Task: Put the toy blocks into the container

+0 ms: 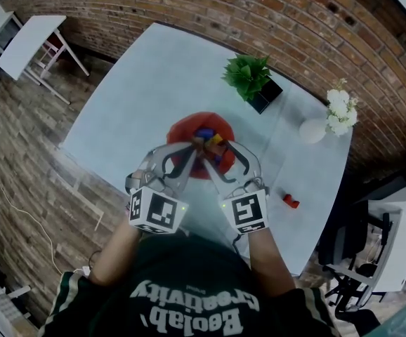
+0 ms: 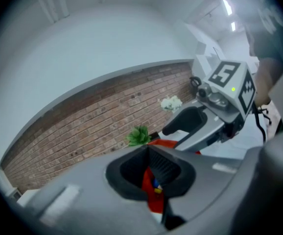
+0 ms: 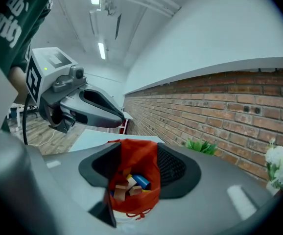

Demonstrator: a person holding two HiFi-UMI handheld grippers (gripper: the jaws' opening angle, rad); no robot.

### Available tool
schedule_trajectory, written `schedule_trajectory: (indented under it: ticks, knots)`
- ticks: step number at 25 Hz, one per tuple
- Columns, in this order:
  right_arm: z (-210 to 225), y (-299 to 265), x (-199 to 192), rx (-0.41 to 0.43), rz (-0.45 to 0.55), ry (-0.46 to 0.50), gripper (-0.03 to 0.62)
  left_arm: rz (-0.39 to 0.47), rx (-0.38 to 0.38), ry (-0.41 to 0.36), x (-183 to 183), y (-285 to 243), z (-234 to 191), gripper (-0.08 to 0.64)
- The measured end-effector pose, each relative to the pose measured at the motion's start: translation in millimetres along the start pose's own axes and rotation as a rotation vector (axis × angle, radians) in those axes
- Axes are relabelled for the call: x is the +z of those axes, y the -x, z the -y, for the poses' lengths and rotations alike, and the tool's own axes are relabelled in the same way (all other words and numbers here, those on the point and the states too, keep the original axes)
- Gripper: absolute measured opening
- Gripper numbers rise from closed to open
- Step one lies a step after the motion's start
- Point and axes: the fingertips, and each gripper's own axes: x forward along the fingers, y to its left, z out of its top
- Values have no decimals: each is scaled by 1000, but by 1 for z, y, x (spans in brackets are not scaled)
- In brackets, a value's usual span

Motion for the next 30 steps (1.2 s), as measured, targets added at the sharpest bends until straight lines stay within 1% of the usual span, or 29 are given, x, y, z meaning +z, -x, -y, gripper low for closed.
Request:
schedule_trajectory:
  ticks: [1, 2, 9, 14, 19, 26, 30]
  knots:
    - [2, 2, 1, -14, 4, 9, 189, 0, -2, -1, 0, -1, 1, 3]
    - [4, 5, 1, -27, 6, 19, 5, 1, -5, -2, 1, -2, 1, 3]
    - [11, 23, 3, -62, 29, 26, 6, 20, -54, -25, 15, -12, 19, 3]
    - [32, 59, -6, -132, 33, 6, 6, 58, -116, -52, 40, -30, 48, 3]
    - [59, 113, -24, -228, 17, -11, 6, 106, -201, -79, 71, -53, 97, 3]
    - [83, 199, -50, -358, -16, -24, 6, 180, -324, -125, 121, -74, 177, 3]
    - [98, 245, -69, -435, -33, -42, 6, 214, -390, -146, 142, -85, 220, 3]
